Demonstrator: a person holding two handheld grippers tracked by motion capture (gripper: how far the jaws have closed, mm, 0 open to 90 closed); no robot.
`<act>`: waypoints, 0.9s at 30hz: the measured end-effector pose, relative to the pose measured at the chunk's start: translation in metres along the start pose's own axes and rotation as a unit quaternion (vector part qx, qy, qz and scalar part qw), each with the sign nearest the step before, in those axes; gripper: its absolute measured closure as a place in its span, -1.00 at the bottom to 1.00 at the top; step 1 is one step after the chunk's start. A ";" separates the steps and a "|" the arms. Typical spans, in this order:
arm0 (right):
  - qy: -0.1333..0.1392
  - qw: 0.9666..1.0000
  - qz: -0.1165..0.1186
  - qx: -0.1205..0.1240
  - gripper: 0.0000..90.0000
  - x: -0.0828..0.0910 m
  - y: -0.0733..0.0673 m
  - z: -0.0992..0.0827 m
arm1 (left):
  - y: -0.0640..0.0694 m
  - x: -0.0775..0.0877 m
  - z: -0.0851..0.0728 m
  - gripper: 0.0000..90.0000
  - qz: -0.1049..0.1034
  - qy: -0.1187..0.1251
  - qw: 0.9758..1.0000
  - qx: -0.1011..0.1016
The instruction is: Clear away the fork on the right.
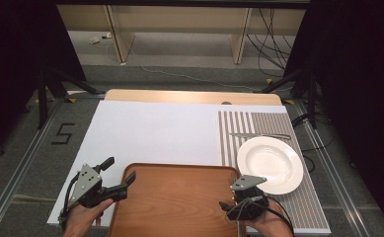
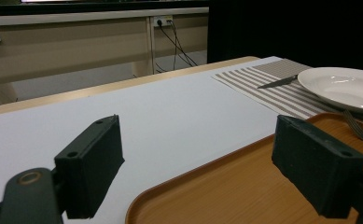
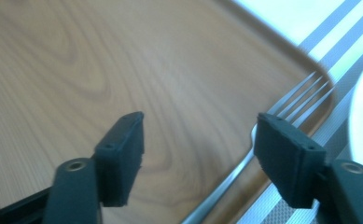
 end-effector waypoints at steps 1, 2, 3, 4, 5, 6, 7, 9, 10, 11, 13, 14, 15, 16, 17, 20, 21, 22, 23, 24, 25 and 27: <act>0.007 1.000 0.001 0.004 -0.34 0.003 0.001 0.001 | 0.000 0.000 0.000 -0.64 0.000 0.000 1.000 0.000; 0.016 1.000 0.003 -0.002 -0.36 0.005 0.001 0.002 | 0.000 0.000 0.000 -0.64 0.000 0.000 1.000 0.000; 0.034 0.999 0.000 -0.002 -0.37 0.006 0.002 0.004 | 0.000 0.000 0.000 -0.64 0.000 0.000 1.000 0.000; 0.041 0.999 0.001 -0.008 -0.39 0.008 0.002 0.005 | 0.000 0.000 0.000 -0.64 0.000 -0.001 1.000 0.000; 0.043 0.999 0.004 -0.026 -0.42 0.011 0.001 0.005 | 0.000 0.000 0.000 -0.64 0.000 -0.001 1.000 0.000; 0.052 0.998 0.002 -0.023 -0.42 0.012 0.001 0.006 | 0.000 0.000 0.000 -0.64 0.000 -0.001 1.000 -0.001; 0.060 0.998 0.001 -0.032 -0.42 0.014 0.001 0.007 | 0.000 0.000 0.000 -0.64 0.000 -0.001 1.000 0.000; 0.075 0.997 0.001 -0.029 -0.44 0.015 0.001 0.008 | 0.000 0.000 0.000 -0.64 0.000 -0.001 1.000 0.000; 0.083 0.996 -0.001 -0.025 -0.45 0.016 0.001 0.009 | 0.000 0.000 0.000 -0.64 0.000 -0.001 1.000 0.000; 0.098 0.995 -0.009 -0.021 -0.46 0.016 0.002 0.010 | 0.000 0.000 0.000 -0.64 -0.001 -0.001 1.000 0.000; 0.107 0.994 -0.003 -0.022 -0.51 0.018 0.001 0.011 | 0.000 0.000 0.000 -0.64 -0.002 -0.001 1.000 0.002; 0.115 0.993 -0.005 -0.023 -0.53 0.018 0.000 0.012 | 0.000 0.000 0.000 -0.64 -0.001 -0.001 1.000 0.004; 0.121 0.992 -0.003 -0.024 -0.54 0.019 0.000 0.012 | -0.001 0.000 0.000 -0.64 -0.002 -0.001 1.000 0.004; 0.124 0.992 0.000 -0.023 -0.56 0.020 -0.001 0.013 | -0.001 0.000 0.000 -0.64 -0.002 0.000 1.000 0.005; 0.133 0.991 0.000 -0.026 -0.56 0.020 -0.002 0.013 | -0.001 0.000 0.000 -0.64 -0.002 0.000 1.000 0.006; 0.157 0.987 -0.006 -0.027 -0.59 0.024 -0.001 0.015 | -0.001 0.000 0.000 -0.64 -0.003 -0.001 1.000 0.007; 0.165 0.986 -0.007 -0.027 -0.59 0.025 0.000 0.016 | -0.001 0.000 0.000 -0.64 -0.004 -0.001 1.000 0.006; 0.168 0.985 -0.006 -0.033 -0.61 0.027 -0.001 0.015 | -0.001 -0.001 0.000 -0.64 -0.005 -0.001 1.000 0.006; 0.177 0.984 0.002 -0.033 -0.63 0.027 -0.001 0.016 | 0.000 -0.001 0.000 -0.64 -0.005 -0.001 1.000 0.007; 0.185 0.982 0.001 -0.034 -0.63 0.028 0.000 0.016 | 0.000 -0.001 -0.001 -0.64 -0.004 -0.002 1.000 0.007; 0.188 0.981 0.005 -0.039 -0.64 0.030 -0.001 0.016 | 0.000 -0.001 -0.001 -0.64 -0.005 -0.002 1.000 0.008; 0.199 0.979 0.013 -0.036 -0.69 0.031 -0.001 0.016 | 0.000 -0.001 -0.001 -0.64 -0.006 -0.002 1.000 0.008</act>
Point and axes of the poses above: each handheld gripper's, and its own axes: x roughly backward along the jaws, z roughly out of its top, y roughly to its right, the point moved 4 cm from there along -x, roughly forward along the jaws, and after that the axes turned 9 degrees about -y, right-handed, at the moved point
